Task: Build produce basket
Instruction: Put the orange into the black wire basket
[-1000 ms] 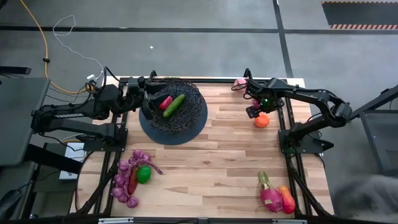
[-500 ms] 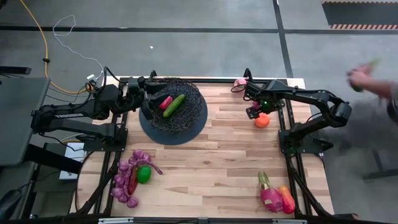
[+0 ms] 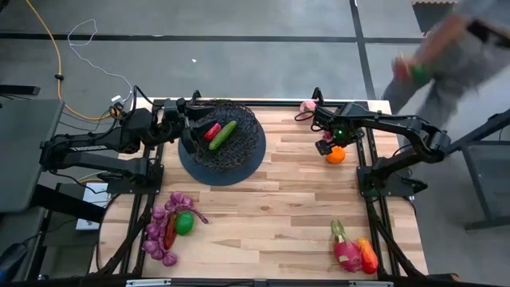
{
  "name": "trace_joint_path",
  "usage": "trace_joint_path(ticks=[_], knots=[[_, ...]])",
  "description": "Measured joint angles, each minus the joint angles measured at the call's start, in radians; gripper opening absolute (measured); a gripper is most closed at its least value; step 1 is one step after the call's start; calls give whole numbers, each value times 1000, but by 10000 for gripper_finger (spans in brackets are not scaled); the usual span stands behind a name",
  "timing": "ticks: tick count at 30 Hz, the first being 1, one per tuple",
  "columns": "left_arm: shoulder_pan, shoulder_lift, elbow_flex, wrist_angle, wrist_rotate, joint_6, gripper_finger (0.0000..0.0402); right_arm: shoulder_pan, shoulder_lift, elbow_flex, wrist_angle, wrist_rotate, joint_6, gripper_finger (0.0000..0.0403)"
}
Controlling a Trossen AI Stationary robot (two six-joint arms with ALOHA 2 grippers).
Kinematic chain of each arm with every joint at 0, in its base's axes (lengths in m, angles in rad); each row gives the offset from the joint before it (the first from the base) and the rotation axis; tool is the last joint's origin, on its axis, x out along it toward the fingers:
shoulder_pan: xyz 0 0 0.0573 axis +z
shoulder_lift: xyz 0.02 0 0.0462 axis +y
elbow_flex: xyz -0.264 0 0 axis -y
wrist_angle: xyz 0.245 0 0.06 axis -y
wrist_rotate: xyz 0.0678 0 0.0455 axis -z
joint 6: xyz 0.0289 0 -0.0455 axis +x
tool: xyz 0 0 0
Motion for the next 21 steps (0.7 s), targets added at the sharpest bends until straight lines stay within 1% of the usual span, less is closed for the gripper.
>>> trace_joint_path(ticks=[3, 4, 7, 11, 13, 16, 21], knots=[[0, 0, 0, 0, 0, 0, 266, 0, 13, 0, -2, -3, -12, 389], [0, 0, 0, 0, 0, 0, 266, 0, 17, 0, 3, 12, -10, 394], [0, 0, 0, 0, 0, 0, 266, 0, 20, 0, 6, 29, -7, 387], [0, 0, 0, -4, 0, 0, 266, 24, 20, 0, -28, 49, 52, 380], [0, 0, 0, -8, 0, 0, 266, 37, 20, -4, -26, 49, 43, 380], [0, 0, 0, -16, 0, 0, 266, 40, 21, -64, 51, -37, 42, 380], [0, 9, 0, -18, 0, 0, 266, 40, 21, -221, 161, -39, 107, 379]])
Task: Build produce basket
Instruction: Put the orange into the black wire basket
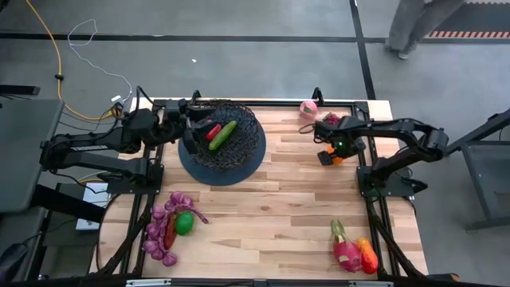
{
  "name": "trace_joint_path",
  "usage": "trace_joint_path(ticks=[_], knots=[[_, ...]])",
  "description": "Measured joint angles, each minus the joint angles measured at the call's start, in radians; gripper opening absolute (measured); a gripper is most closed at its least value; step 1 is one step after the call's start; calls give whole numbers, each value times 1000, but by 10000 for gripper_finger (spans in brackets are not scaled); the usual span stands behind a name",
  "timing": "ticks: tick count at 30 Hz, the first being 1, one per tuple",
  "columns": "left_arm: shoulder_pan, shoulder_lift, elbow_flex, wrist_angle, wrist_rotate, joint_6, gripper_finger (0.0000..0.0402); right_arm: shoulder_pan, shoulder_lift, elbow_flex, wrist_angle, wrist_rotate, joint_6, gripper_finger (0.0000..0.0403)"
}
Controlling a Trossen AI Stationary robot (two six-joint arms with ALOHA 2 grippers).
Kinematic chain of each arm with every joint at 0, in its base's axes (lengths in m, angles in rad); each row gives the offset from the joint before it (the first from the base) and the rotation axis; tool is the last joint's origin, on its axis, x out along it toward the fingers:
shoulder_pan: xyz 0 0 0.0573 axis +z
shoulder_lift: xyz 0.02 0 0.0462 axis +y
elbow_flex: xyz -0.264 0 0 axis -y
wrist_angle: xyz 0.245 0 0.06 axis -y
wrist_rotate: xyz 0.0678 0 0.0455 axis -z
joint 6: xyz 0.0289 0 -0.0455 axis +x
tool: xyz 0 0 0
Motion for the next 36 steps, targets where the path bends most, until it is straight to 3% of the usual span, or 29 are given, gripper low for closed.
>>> trace_joint_path(ticks=[7, 19, 24, 36], knots=[[0, 32, 0, 2, -3, -14, 266, 9, -3, -91, 95, -2, 87, 379], [0, 72, 0, 3, 22, -26, 266, 41, -56, 97, -32, -11, -19, 379], [0, 70, 0, 3, 22, -26, 266, 9, -54, 92, 91, -35, -18, 379], [0, 69, 0, 3, 24, -29, 266, -9, -18, 91, 188, 59, 59, 379]])
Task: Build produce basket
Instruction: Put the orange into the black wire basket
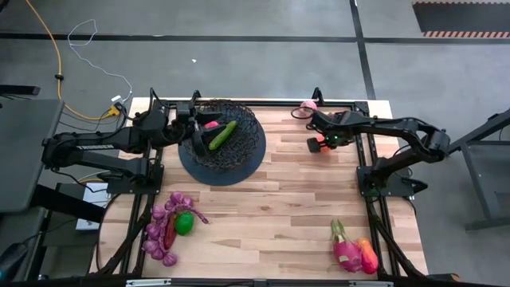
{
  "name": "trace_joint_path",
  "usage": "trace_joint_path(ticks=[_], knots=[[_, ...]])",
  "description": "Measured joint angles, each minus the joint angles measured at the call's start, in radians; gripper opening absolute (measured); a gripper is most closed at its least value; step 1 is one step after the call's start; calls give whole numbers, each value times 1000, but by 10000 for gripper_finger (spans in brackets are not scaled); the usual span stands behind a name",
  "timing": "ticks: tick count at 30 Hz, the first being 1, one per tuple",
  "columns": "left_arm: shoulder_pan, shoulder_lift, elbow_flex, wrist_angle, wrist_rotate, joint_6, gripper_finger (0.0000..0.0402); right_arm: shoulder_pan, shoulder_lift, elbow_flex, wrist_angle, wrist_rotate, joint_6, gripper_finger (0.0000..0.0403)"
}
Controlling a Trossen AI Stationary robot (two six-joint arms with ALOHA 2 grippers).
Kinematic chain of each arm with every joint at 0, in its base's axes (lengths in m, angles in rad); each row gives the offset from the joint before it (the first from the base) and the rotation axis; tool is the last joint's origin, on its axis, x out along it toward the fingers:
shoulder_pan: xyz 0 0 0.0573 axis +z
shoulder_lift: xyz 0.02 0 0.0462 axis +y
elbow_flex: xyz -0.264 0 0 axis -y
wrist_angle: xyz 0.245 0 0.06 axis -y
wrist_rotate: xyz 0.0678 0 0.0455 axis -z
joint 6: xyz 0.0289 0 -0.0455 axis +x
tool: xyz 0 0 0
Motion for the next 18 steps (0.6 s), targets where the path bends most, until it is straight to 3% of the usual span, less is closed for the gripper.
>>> trace_joint_path(ticks=[7, 18], knots=[[0, 0, 0, 0, 24, -14, 266, 0, 6, 0, 77, 66, 33, 379], [0, 0, 0, 0, 32, -26, 266, -5, 123, 1, 156, 88, 79, 380]])
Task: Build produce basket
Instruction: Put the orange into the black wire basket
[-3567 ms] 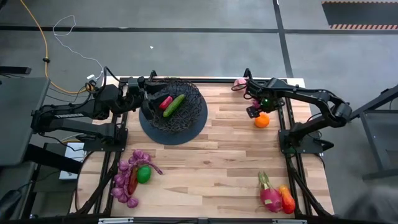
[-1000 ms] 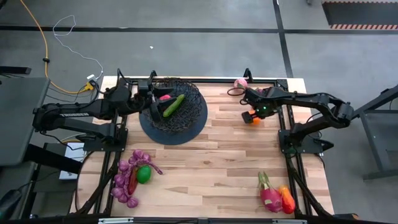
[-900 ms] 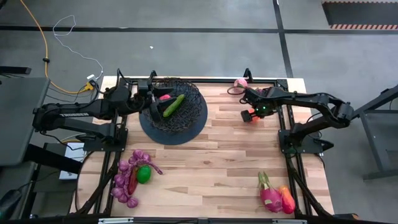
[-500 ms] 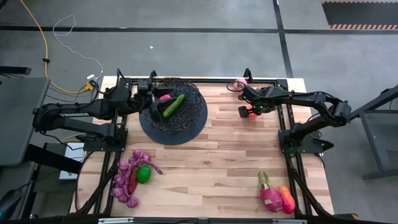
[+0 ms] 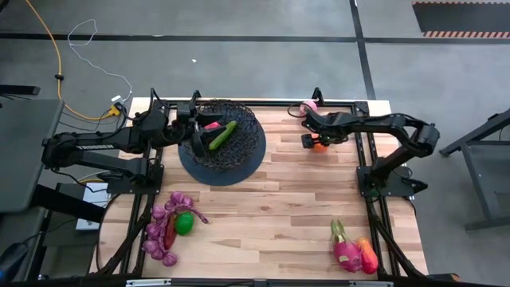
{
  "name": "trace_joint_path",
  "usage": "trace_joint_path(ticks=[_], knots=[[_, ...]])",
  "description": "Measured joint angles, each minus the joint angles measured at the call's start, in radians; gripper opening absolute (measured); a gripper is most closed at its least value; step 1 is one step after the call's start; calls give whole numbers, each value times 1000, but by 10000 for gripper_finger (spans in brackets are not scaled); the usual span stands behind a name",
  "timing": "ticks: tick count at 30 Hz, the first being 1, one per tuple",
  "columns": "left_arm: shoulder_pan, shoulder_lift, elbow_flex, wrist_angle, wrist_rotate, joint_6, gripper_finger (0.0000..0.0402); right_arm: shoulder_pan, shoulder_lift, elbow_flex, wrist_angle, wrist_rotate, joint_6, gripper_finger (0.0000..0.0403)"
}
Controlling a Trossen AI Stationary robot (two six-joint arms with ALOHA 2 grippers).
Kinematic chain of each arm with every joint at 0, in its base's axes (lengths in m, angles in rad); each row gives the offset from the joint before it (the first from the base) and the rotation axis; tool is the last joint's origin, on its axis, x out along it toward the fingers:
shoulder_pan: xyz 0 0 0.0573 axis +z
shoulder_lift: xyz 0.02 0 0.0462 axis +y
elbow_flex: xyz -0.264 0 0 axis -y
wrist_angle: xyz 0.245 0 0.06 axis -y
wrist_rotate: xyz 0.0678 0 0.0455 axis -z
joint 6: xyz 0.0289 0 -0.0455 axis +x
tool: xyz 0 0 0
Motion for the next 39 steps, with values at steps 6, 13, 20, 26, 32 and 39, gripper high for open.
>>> trace_joint_path(ticks=[6, 13, 20, 26, 32, 39], knots=[[0, 0, 0, 0, 0, 1, 266, 1, 20, 0, 4, 70, 51, 380], [0, 0, 0, 0, -1, 3, 266, 3, 14, -1, 9, 50, 30, 375], [0, -22, 0, 3, 0, 49, 266, 9, -100, 46, 1, 4, -27, 343], [0, -89, 1, 5, -5, 90, 266, 30, -275, 161, 109, -56, -173, 333], [0, -124, 1, 5, -6, 79, 266, 109, -377, 233, 373, -211, -312, 332], [0, -120, 1, -1, 22, 55, 266, 226, -389, 242, 627, -301, -346, 331]])
